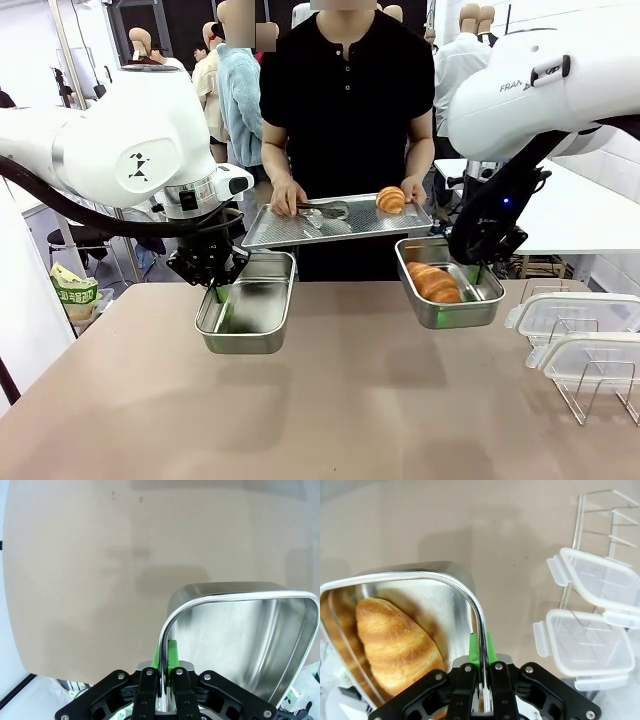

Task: Place the bread in airtight containers.
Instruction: Once an object is inside an Airtight Container , place the container in the center of the table.

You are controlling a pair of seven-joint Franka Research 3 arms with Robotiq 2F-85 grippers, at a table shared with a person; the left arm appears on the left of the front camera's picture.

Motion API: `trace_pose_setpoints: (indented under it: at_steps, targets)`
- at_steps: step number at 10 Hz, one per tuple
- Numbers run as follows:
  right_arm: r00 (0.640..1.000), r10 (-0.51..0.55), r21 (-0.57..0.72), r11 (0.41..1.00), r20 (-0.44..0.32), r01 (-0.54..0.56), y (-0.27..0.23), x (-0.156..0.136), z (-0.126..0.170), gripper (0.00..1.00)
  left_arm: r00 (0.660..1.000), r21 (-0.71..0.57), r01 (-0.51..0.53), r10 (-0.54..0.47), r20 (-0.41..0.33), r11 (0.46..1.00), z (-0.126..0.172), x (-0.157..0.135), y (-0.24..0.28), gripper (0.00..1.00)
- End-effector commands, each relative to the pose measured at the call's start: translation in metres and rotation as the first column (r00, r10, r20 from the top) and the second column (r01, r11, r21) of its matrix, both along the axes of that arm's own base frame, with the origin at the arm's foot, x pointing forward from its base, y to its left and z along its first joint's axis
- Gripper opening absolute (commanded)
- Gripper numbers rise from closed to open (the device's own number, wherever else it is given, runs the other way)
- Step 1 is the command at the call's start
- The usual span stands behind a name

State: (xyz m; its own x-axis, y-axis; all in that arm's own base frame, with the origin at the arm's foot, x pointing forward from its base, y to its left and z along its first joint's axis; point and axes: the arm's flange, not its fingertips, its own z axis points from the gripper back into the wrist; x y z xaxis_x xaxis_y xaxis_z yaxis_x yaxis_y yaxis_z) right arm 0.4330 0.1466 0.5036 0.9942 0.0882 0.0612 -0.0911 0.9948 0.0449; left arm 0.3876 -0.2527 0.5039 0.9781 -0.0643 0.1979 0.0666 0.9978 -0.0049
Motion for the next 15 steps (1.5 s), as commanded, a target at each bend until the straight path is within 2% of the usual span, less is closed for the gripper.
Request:
trace_pose_setpoints:
  at_steps: [1, 3, 4, 6, 9, 10, 11, 13, 15]
  targets:
    - [0.999, 0.029, 0.018, 0.999, 0.036, -0.029, 0.005, 0.004, -0.018, 0.00, 1.000, 0.001, -0.001, 0.001, 0.006, 1.000, 0.002, 0.000, 0.002, 0.00]
    - [0.995, 0.080, 0.022, 0.996, 0.055, -0.082, 0.018, 0.011, -0.054, 0.00, 1.000, 0.001, -0.001, 0.001, 0.006, 1.000, 0.002, 0.000, 0.002, 0.00]
    - [0.996, 0.059, 0.031, 0.998, 0.062, -0.062, 0.026, 0.014, -0.074, 0.00, 1.000, 0.001, -0.001, 0.001, 0.006, 1.000, 0.002, 0.000, 0.002, 0.00]
    - [0.999, 0.040, 0.060, 0.997, -0.008, -0.040, 0.041, 0.015, -0.109, 0.00, 1.000, 0.001, -0.001, 0.001, 0.006, 1.000, 0.002, 0.000, 0.002, 0.00]
    - [0.998, 0.023, 0.079, 0.997, -0.057, -0.019, 0.047, 0.014, -0.130, 0.00, 1.000, 0.001, -0.001, 0.001, 0.006, 1.000, 0.002, 0.000, 0.002, 0.00]
    - [0.998, -0.006, 0.060, 0.998, -0.062, 0.010, 0.045, 0.015, -0.139, 0.00, 1.000, 0.001, -0.001, 0.001, 0.006, 1.000, 0.002, 0.000, 0.002, 0.00]
    - [0.998, 0.022, 0.076, 0.997, -0.060, -0.018, 0.042, 0.020, -0.149, 0.00, 1.000, 0.001, -0.001, 0.001, 0.006, 1.000, 0.002, 0.000, 0.002, 0.00]
    - [0.999, 0.003, 0.055, 0.998, -0.041, -0.001, 0.041, 0.024, -0.162, 0.00, 1.000, 0.001, -0.001, 0.001, 0.006, 1.000, 0.002, 0.000, 0.002, 0.00]
    - [0.998, -0.027, 0.020, 0.999, -0.059, 0.028, 0.038, 0.025, -0.173, 0.00, 1.000, 0.001, -0.001, 0.001, 0.006, 1.000, 0.002, 0.000, 0.002, 0.00]
